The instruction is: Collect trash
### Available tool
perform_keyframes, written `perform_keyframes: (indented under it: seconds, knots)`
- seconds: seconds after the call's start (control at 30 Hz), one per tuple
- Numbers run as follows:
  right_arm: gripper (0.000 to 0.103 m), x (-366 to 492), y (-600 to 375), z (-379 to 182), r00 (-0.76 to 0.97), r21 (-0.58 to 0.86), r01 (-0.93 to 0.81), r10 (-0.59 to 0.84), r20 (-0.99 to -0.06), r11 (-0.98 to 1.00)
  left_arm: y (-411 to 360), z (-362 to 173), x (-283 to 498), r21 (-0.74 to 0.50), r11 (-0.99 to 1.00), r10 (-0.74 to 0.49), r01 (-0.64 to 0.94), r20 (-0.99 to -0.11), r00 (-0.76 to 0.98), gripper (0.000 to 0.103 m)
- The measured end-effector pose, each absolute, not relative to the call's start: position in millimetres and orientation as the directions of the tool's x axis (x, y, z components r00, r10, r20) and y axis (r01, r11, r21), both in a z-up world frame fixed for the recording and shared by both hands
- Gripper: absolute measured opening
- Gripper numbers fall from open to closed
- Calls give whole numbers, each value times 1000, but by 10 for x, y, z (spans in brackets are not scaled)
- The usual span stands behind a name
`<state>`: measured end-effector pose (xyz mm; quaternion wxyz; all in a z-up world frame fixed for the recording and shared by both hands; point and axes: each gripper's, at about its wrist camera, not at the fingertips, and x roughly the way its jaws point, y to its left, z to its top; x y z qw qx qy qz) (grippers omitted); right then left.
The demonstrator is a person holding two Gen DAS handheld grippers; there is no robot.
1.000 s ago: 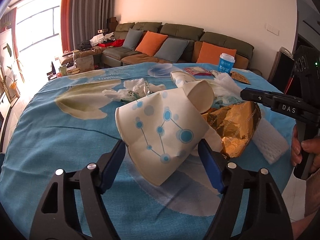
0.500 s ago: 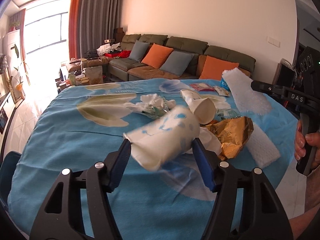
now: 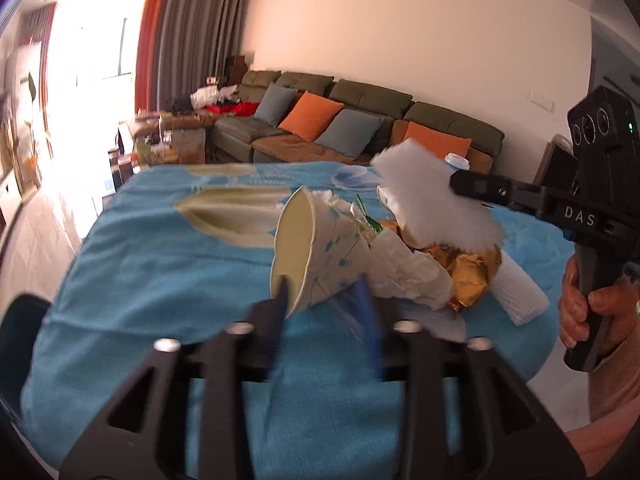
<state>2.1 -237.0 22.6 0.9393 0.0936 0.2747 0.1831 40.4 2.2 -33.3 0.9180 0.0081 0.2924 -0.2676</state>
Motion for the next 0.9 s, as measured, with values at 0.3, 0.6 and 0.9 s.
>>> perform_keyframes:
  seconds: [0.3,0.6,0.9]
  knots:
    - [11,170,-2302,121,757,298,-292,410,-508,909,-134,-566,1006,-228,821,-534,523,-629,565,15]
    - [11,271,-2244,104,749,294,-307,420,-512,905,78,-578,1152,-278,844,-523,458,-612,593,35]
    - [11,377,-2158,108,739,293,-333,441,-510,896,119,-723,1517,-345,856,-511,386,-678,528,38]
